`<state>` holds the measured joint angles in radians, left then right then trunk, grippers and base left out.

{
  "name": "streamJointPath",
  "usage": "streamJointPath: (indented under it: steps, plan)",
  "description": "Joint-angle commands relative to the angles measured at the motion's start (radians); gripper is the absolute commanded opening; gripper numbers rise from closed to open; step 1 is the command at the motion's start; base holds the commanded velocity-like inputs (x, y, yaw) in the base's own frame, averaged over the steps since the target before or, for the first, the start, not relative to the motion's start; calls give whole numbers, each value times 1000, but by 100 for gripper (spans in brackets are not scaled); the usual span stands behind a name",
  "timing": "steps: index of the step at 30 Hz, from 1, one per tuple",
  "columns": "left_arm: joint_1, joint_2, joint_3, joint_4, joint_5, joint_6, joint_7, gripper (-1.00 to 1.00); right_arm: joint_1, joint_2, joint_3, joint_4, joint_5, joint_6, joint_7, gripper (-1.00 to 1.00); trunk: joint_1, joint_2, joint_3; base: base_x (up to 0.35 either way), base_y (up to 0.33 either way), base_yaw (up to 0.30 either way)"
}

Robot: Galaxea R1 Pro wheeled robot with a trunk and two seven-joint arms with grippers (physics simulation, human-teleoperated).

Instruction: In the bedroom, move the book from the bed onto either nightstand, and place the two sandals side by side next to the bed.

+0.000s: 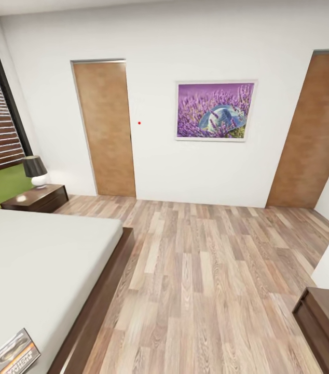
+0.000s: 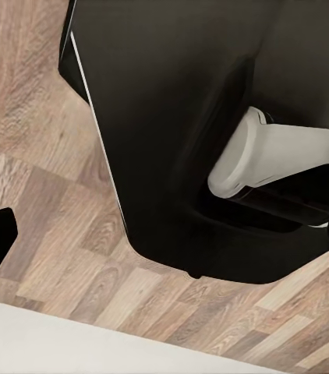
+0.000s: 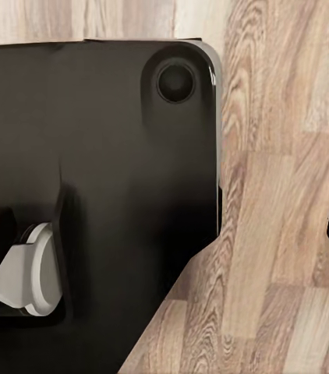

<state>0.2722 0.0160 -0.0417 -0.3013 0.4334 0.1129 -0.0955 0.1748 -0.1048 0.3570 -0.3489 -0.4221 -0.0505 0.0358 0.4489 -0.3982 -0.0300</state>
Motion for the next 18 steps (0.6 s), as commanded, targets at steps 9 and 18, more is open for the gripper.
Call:
streamJointPath:
  steps: [9, 18]
  plan:
    - [1, 1, -4, -4, 10, 7, 0, 100, 0, -1, 7, -2, -11, -3, 1, 100, 1, -2, -2, 257, -199, 85]
    - [1, 1, -4, -3, 11, 7, 0, 100, 0, -1, 7, -2, -11, -3, 1, 100, 1, -2, -2, 258, -123, 27]
